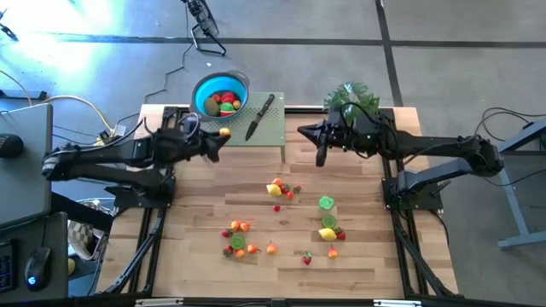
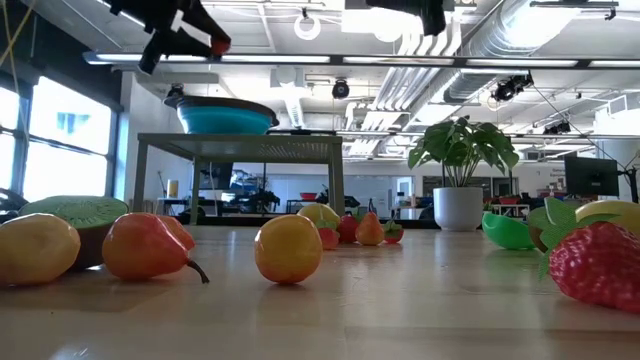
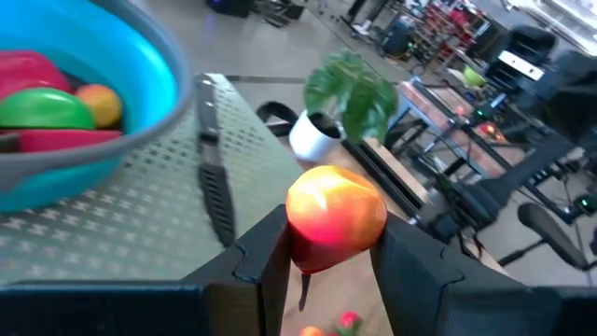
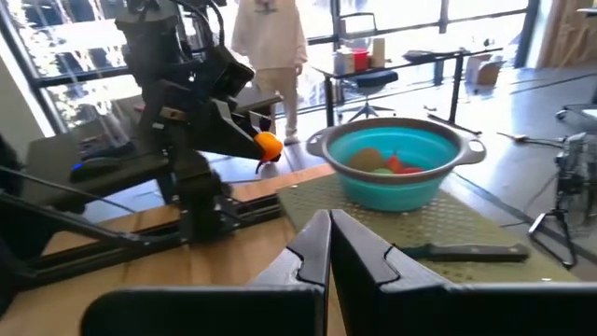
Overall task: Pick & Place Fruit
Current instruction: Put the orange pear into the strainer bowl on the shelf
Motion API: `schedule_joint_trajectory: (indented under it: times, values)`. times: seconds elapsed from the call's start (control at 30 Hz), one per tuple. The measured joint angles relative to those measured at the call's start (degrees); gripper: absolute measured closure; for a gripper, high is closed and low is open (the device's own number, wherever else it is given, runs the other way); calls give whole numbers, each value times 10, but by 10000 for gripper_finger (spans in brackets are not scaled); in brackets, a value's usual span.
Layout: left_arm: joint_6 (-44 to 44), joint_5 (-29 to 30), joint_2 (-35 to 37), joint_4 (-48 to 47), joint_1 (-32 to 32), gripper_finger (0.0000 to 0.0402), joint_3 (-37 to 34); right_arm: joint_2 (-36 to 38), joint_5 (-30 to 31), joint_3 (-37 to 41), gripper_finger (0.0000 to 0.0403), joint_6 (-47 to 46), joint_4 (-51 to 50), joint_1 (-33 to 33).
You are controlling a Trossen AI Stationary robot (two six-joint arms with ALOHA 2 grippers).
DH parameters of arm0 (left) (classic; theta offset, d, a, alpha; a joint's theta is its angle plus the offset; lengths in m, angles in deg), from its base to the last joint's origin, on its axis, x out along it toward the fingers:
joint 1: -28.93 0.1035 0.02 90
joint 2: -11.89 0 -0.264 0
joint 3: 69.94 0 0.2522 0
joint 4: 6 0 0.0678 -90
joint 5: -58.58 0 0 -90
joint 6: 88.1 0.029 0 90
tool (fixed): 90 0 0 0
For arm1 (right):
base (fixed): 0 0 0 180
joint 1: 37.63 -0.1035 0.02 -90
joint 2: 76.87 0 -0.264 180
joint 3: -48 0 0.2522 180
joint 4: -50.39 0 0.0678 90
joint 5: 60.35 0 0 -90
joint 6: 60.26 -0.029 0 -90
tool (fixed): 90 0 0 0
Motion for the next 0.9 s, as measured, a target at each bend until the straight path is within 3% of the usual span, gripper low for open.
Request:
schedule_joint_trajectory:
  times: [0.17, 0.53, 0.73, 0.9]
  values:
    - [7, -63, -1, 0, 81, 273, 0, 0, -1, 0, 399, 26, 0, 19]
    - [39, -124, -18, 24, 192, 273, 2, 0, -34, 0, 399, 52, 0, 65]
    - [83, -146, -78, -4, 235, 273, 67, 0, -62, 0, 399, 57, 0, 98]
    - [114, -148, -139, -90, 278, 273, 147, 0, -91, 0, 399, 57, -2, 121]
